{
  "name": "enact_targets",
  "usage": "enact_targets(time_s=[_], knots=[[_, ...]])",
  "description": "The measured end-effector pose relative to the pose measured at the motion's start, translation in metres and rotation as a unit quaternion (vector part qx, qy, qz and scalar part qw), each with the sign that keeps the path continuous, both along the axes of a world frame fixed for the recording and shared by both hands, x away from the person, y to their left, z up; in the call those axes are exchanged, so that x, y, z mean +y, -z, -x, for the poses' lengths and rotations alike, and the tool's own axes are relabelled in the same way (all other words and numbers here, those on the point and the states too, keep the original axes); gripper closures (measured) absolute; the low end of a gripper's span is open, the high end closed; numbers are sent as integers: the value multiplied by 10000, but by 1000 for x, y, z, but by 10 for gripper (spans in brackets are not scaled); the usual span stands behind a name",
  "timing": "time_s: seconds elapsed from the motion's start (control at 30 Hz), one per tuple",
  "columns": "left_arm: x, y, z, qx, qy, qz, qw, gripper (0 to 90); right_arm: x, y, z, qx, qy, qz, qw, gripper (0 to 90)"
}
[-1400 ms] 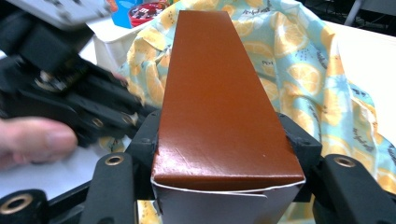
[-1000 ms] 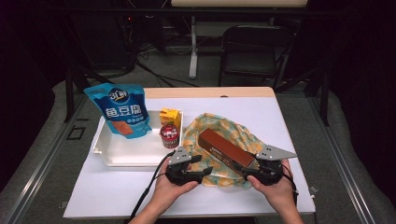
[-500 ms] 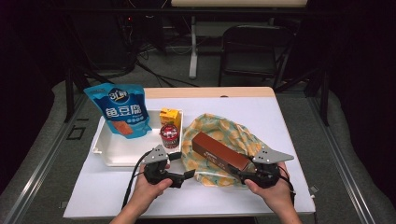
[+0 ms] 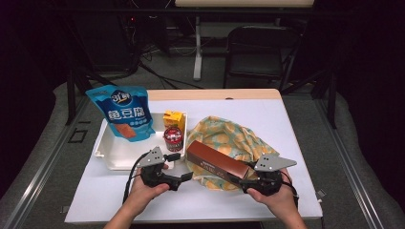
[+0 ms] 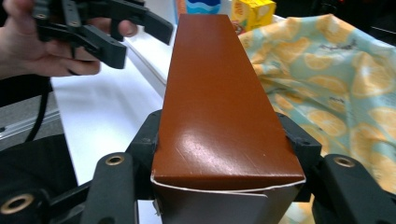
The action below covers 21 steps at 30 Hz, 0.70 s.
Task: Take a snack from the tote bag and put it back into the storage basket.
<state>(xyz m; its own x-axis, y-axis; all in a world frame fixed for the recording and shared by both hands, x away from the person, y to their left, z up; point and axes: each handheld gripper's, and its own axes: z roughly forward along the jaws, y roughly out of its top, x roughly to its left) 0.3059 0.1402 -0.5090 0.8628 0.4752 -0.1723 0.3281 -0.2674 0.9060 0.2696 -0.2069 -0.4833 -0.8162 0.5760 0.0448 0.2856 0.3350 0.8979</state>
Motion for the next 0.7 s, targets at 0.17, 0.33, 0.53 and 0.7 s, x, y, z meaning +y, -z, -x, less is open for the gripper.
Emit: enact_targets(time_s=[0.17,0.33,0.53,0.7], knots=[[5,0,-1,-144,108,19,9998,144,3,0,2,-53,-246,-38,9997,442],[9,1,-2,-212,220,-13,9995,146,5,0,3,-59,-571,-105,9983,442],[11,1,-2,-246,319,16,9992,149,9,2,3,-111,-802,-40,9967,442],[12,3,-4,-205,409,30,9990,154,9,2,4,-116,-934,-79,9955,442]])
